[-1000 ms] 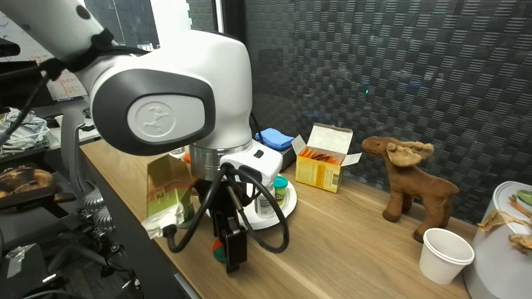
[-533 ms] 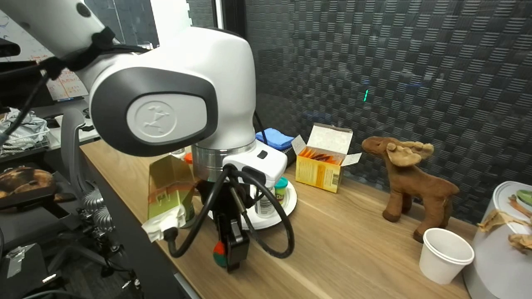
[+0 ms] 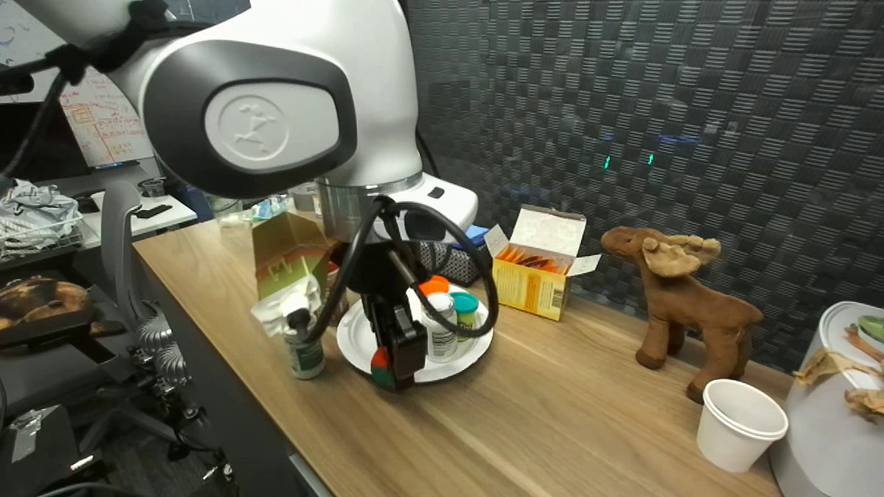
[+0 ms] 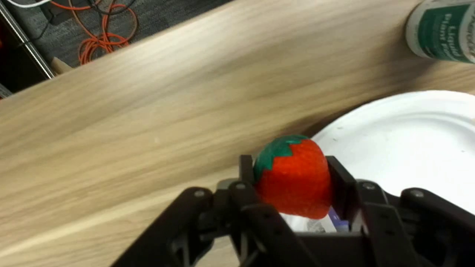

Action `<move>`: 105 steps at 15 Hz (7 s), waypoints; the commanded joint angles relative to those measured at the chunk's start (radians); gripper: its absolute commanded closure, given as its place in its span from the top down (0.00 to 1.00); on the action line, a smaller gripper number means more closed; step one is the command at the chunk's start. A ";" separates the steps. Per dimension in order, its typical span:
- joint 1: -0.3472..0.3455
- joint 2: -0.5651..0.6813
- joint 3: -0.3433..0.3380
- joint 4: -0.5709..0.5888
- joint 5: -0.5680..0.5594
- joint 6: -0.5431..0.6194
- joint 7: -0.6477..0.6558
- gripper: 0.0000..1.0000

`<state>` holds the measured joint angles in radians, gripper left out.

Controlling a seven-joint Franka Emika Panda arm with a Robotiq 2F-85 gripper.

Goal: Put the bottles on the white tray

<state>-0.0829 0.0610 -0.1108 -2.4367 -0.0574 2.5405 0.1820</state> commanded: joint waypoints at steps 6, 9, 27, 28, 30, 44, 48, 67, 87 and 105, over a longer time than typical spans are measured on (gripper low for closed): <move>0.035 0.046 0.072 0.106 0.139 -0.056 -0.065 0.24; 0.029 0.060 0.075 0.115 0.170 -0.092 -0.089 0.24; 0.033 0.146 0.054 0.168 0.109 -0.072 -0.059 0.24; 0.033 0.149 0.051 0.166 0.098 -0.069 -0.056 0.24; 0.035 0.156 0.044 0.165 0.069 -0.064 -0.047 0.24; 0.030 0.085 0.021 0.149 0.036 -0.130 -0.044 1.00; 0.031 -0.053 0.024 0.129 0.045 -0.329 -0.024 1.00; 0.099 -0.152 0.135 0.012 0.111 -0.295 -0.023 1.00; 0.099 -0.150 0.144 -0.061 0.036 -0.154 0.062 0.15; 0.092 0.015 0.132 0.299 -0.059 -0.259 0.068 0.15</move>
<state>0.0118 -0.0110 0.0266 -2.2433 -0.0797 2.3084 0.2220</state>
